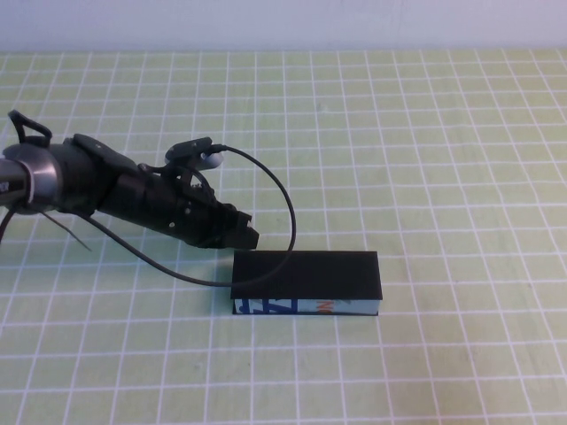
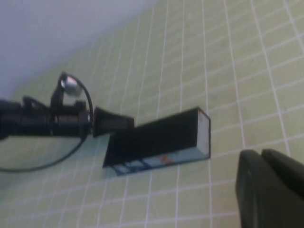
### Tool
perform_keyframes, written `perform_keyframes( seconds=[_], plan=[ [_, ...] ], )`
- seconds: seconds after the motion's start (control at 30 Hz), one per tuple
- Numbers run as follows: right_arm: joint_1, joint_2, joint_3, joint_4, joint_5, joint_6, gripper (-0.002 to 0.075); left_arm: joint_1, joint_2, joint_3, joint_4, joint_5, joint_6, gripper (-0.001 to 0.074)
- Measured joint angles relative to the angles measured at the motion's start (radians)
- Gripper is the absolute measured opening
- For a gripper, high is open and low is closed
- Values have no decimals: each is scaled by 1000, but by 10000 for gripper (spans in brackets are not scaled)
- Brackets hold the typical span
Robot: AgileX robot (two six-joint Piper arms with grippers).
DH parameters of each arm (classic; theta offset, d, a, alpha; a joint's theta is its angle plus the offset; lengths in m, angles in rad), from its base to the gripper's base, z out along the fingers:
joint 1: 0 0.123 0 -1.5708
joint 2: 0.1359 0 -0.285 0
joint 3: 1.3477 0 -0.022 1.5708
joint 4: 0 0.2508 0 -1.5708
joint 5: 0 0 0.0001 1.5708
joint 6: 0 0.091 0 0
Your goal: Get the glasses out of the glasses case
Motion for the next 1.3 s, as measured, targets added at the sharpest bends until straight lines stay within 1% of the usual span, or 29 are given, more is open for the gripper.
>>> perform_keyframes(
  seconds=[0.07, 0.27, 0.33, 0.4, 0.47, 0.57, 0.7, 0.83, 0.93, 1.0, 1.03, 1.1, 1.23, 1.27, 1.3],
  plan=[
    [0, 132, -83, -13, 80, -61, -18, 0, 0, -2, 6, 5, -2, -4],
    [0, 523, -314, -23, 237, -246, -18, 0, 0, -2, 9, 9, -2, -4],
    [14, 646, -380, -28, 252, -289, -18, 0, 0, -2, 9, 9, -2, -4],
    [52, 742, -438, -38, 245, -317, -18, 0, 0, -2, 9, 9, -2, -4],
    [123, 832, -500, -61, 224, -324, -18, 0, 0, -2, 9, 9, -2, -4],
    [268, 942, -589, -113, 185, -312, -18, 0, 0, -2, 9, 9, -2, -4],
    [455, 1081, -684, -229, 133, -298, -17, 0, 0, -2, 10, 9, -2, -4],
    [628, 1205, -769, -426, 111, -297, -17, 0, 0, -2, 10, 9, -2, -4],
    [713, 1288, -814, -593, 107, -297, -11, 0, 0, -2, 10, 9, -2, -4],
    [748, 1330, -835, -685, 93, -297, 13, 0, 0, -2, 10, 9, -2, -4],
    [760, 1351, -842, -719, 80, -297, 37, 0, 0, -2, 12, 9, -2, -4],
    [770, 1382, -852, -766, 46, -297, 107, 0, 0, -2, 12, 11, -2, -4],
    [771, 1428, -854, -866, -36, -297, 277, 0, 0, -2, 14, 11, -2, -4],
    [771, 1437, -854, -891, -54, -297, 309, 0, 0, -2, 14, 11, -2, -4],
    [771, 1446, -854, -915, -69, -297, 327, 0, 0, -2, 14, 11, -2, -4]
  ],
)
